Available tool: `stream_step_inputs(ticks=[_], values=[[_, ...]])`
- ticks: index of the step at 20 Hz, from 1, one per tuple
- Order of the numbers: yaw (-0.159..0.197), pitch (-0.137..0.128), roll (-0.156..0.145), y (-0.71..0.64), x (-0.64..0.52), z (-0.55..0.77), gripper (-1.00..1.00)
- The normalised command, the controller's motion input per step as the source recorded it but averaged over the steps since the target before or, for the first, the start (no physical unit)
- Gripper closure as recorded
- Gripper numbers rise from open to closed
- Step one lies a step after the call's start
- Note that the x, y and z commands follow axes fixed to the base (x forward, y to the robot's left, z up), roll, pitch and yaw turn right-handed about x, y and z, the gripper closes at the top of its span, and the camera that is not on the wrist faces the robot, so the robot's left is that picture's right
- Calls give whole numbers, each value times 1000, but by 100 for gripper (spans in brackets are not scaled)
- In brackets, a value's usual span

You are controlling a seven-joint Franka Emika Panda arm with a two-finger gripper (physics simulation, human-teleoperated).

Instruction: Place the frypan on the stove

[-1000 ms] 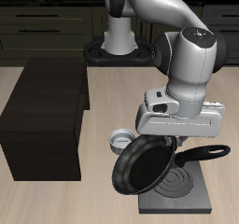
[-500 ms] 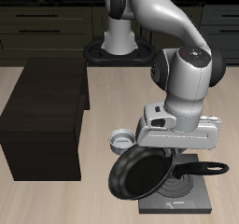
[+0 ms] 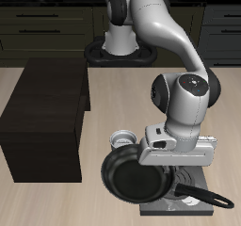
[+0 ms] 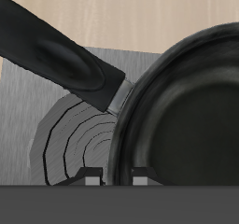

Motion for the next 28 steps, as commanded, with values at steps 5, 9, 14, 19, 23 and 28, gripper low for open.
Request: stream_step_inputs(ticks=[5,9,14,19,23,28], values=[[15,45,18,292,-21,-363,100],[-7,25,31,277,-155,-195,100],[23,-4,60,416,-203,-2,100],[31,-35,47,330,-159,233,100],[18,-28,-67,17,-37,219,-100],[-10,29,31,-14,-10,18,-100]])
